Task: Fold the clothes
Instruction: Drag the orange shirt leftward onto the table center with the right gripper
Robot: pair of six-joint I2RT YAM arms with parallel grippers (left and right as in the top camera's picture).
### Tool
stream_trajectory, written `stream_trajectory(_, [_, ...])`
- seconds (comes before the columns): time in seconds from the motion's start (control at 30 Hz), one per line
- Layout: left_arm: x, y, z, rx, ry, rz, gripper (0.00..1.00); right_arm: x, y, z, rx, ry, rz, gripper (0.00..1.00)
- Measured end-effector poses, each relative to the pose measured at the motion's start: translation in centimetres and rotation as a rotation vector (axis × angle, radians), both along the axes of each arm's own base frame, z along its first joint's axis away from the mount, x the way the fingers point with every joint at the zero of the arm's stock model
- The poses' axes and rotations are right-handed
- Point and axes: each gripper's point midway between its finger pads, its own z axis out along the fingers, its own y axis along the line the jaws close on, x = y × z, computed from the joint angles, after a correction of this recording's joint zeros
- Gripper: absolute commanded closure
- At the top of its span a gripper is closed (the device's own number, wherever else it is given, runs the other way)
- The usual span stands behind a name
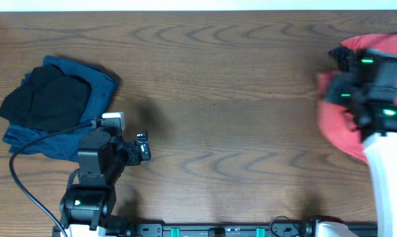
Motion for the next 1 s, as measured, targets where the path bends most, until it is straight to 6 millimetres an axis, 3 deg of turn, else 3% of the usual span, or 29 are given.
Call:
stream_trajectory(0.17, [0.0,0.0,0.0,0.0,0.0,0.0,0.02,-0.7,9.7,-2.7,0.001,0.078,0.287,0.99])
stream_trajectory(0.27, [0.0,0.0,0.0,0.0,0.0,0.0,0.02,-1.1,15.2,-5.4,-0.013,0.127,0.434,0.99])
stream_trajectory(0.4, [0.0,0.0,0.0,0.0,0.0,0.0,0.02,0.2,20.9,-7.7,-0.015,0.075,0.557,0.99])
stream_trajectory(0.47, [0.0,0.0,0.0,0.0,0.0,0.0,0.02,1.8,23.5,-7.7,-0.006,-0.016,0.591,0.99])
stream_trajectory(0.57, [0.0,0.0,0.0,0.0,0.0,0.0,0.02,4.7,25.9,-5.5,0.017,-0.204,0.591,0.99])
stream_trajectory(0.6, [0.0,0.0,0.0,0.0,0.0,0.0,0.02,5.6,26.3,-4.3,0.024,-0.269,0.578,0.93])
stream_trajectory(0.7, [0.0,-0.1,0.0,-0.002,0.001,-0.002,0.02,7.6,25.9,-1.3,0.021,-0.402,0.503,0.42])
stream_trajectory(0.8, [0.0,-0.2,0.0,-0.009,0.001,-0.01,0.02,8.3,23.5,-1.2,-0.041,-0.396,0.411,0.01])
stream_trajectory(0.87, [0.0,-0.4,0.0,-0.014,0.0,-0.017,0.02,8.2,21.3,-2.3,-0.092,-0.334,0.359,0.01])
stream_trajectory(1.0, [0.3,-0.6,0.5,-0.025,-0.019,-0.021,0.02,6.2,14.2,-6.1,-0.21,-0.099,0.186,0.01])
